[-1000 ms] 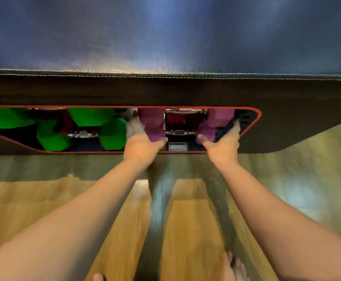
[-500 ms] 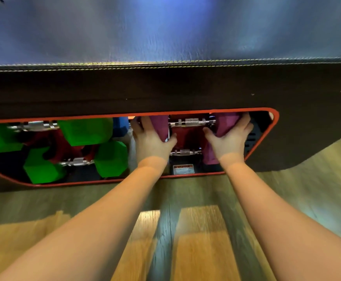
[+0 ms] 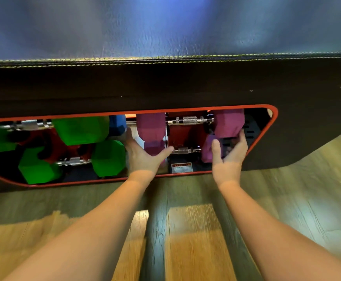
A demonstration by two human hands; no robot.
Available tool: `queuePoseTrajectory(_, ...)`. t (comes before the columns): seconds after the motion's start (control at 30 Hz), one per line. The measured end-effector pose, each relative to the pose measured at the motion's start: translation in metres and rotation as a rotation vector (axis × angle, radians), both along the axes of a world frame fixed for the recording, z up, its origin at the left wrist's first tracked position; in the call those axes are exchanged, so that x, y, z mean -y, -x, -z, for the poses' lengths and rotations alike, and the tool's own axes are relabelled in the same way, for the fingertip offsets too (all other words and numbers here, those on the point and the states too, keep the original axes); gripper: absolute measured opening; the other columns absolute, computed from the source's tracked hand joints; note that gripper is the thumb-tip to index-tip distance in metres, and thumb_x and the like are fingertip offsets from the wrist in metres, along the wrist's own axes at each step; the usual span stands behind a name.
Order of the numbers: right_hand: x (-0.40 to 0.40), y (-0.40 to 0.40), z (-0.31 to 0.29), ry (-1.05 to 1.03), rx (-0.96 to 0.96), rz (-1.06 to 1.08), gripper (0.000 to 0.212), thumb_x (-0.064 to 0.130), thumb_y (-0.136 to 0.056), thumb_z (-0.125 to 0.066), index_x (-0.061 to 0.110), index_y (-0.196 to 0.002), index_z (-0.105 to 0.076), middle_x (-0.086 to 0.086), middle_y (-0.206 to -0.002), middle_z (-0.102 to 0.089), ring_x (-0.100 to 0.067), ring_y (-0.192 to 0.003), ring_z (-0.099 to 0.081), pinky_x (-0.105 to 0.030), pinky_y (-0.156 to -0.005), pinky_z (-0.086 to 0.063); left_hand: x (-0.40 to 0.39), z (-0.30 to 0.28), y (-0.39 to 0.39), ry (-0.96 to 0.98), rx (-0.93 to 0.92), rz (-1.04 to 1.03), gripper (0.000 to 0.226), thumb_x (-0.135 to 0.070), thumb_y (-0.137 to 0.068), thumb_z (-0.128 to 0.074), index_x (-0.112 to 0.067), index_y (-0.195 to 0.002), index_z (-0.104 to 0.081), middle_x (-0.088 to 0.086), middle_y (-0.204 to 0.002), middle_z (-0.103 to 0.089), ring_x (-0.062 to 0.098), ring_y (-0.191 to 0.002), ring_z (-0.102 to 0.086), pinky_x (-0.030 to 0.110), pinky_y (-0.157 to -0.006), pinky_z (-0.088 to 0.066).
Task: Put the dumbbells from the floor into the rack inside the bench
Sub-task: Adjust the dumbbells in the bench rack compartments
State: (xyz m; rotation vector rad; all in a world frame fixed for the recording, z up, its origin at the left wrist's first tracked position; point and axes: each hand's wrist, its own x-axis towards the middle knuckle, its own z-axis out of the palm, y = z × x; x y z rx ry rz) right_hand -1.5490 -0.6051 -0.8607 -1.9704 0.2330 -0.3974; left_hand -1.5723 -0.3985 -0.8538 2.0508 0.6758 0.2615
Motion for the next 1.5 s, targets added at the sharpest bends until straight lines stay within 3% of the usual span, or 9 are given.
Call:
queuePoseTrajectory(0.07,0.001,-0.001,0.013,0.089,-0.099,0.039,0.091,0.062,-0.084,-0.057,0.008,-0.149,-0.023,-0.013,-0.142,-0.034,-0.029,-0.134,-0.032,-0.048,-0.112,-0.031,0.001,0.013,0.000,-0.038,-0.076,0.054,0.124,-0.066,-0.050,-0.083,-0.024,-0.148,-0.019,0.003,-0.149,-0.032,0.022,-0.140,-0.032,0.031,-0.115,-0.025)
queuePoseTrajectory(0.17,0.001,-0.012,0.028,0.294,-0.344,-0.023,0.106,0.053,-0.072,-0.077,0.014,-0.151,-0.019,-0.020,-0.143,-0.031,-0.041,-0.129,-0.033,-0.052,-0.106,-0.031,0.005,0.025,-0.008,-0.104,-0.155,0.137,0.094,-0.041,-0.061,-0.088,-0.013,-0.136,-0.039,0.009,-0.134,-0.044,0.026,-0.128,-0.043,0.027,-0.104,-0.031)
queuePoseTrajectory(0.33,-0.002,-0.031,0.043,0.485,-0.505,-0.203,0.115,0.044,-0.068,-0.083,0.021,-0.152,-0.008,-0.020,-0.155,-0.011,-0.049,-0.131,-0.029,-0.054,-0.106,-0.034,0.011,0.035,-0.029,-0.230,-0.340,0.183,0.088,-0.050,-0.065,-0.082,-0.017,-0.134,-0.037,0.008,-0.133,-0.042,0.029,-0.126,-0.046,0.039,-0.105,-0.038)
queuePoseTrajectory(0.4,-0.003,-0.037,0.047,0.494,-0.538,-0.231,0.114,0.043,-0.069,-0.083,0.024,-0.152,-0.007,-0.019,-0.155,-0.010,-0.050,-0.129,-0.031,-0.057,-0.104,-0.038,0.011,0.035,-0.037,-0.295,-0.400,0.186,0.084,-0.055,-0.068,-0.079,-0.021,-0.134,-0.038,0.006,-0.134,-0.040,0.027,-0.126,-0.046,0.037,-0.102,-0.039)
queuePoseTrajectory(0.53,-0.008,-0.045,0.052,0.512,-0.529,-0.212,0.108,0.042,-0.069,-0.083,0.019,-0.148,-0.014,-0.022,-0.147,-0.020,-0.051,-0.124,-0.036,-0.056,-0.104,-0.038,0.013,0.033,-0.040,-0.432,-0.478,0.202,0.082,-0.055,-0.077,-0.073,-0.021,-0.140,-0.034,0.008,-0.144,-0.029,0.027,-0.132,-0.038,0.035,-0.103,-0.037)
queuePoseTrajectory(0.7,-0.007,-0.053,0.056,0.522,-0.526,-0.197,0.097,0.037,-0.071,-0.083,0.013,-0.142,-0.021,-0.023,-0.142,-0.023,-0.052,-0.120,-0.037,-0.056,-0.105,-0.036,0.017,0.034,-0.032,-0.518,-0.450,0.195,0.081,-0.055,-0.079,-0.070,-0.016,-0.140,-0.034,0.014,-0.143,-0.031,0.030,-0.128,-0.040,0.035,-0.101,-0.037)
queuePoseTrajectory(0.93,-0.010,-0.047,0.058,0.514,-0.515,-0.138,0.100,0.039,-0.071,-0.082,0.014,-0.144,-0.018,-0.022,-0.137,-0.026,-0.051,-0.117,-0.038,-0.058,-0.102,-0.038,0.013,0.037,-0.038,-0.534,-0.463,0.283,0.070,-0.054,-0.082,-0.067,-0.017,-0.134,-0.038,0.013,-0.139,-0.032,0.028,-0.122,-0.043,0.033,-0.094,-0.039)
queuePoseTrajectory(1.5,-0.008,-0.053,0.054,0.532,-0.564,-0.194,0.101,0.037,-0.072,-0.082,0.021,-0.144,-0.013,-0.022,-0.140,-0.021,-0.052,-0.119,-0.036,-0.054,-0.105,-0.036,0.013,0.039,-0.039,-0.546,-0.496,0.282,0.079,-0.057,-0.079,-0.069,-0.015,-0.136,-0.036,0.014,-0.136,-0.031,0.031,-0.115,-0.050,0.037,-0.090,-0.045)
